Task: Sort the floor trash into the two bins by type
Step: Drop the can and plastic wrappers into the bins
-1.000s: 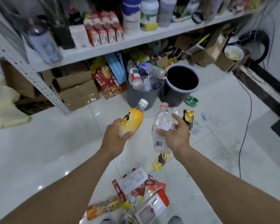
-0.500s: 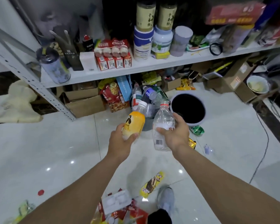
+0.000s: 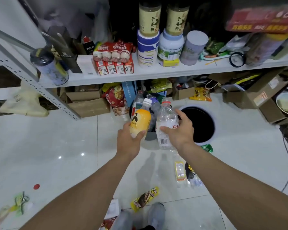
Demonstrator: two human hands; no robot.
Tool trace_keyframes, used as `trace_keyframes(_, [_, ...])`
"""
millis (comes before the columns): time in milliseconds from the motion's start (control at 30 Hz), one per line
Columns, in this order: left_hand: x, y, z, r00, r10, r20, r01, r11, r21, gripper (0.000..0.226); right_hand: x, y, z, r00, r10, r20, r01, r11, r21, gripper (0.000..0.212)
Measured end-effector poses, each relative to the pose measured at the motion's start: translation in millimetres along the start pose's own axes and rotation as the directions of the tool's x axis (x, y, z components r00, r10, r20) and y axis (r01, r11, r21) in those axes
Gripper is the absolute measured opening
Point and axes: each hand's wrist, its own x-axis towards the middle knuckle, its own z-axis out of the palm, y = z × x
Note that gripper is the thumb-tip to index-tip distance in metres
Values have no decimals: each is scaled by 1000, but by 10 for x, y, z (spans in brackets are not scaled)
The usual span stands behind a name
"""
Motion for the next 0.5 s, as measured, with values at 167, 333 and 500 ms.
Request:
trace_keyframes(167, [251,27,9,999,-29,-19,29,999,15,62,209,-59,122,1000,8,20,-8,1000,-16,80])
trace_keyframes(333, [549,2,-28,998,-52,-23,52,999,-4,61,510,-108,262,998,31,48,-29,999,-30,80])
trace_keyframes(500, [1114,-12,-72,999,-51,1,51,999,0,56,982,-182,591,995,62,72,-57,996,-73,81])
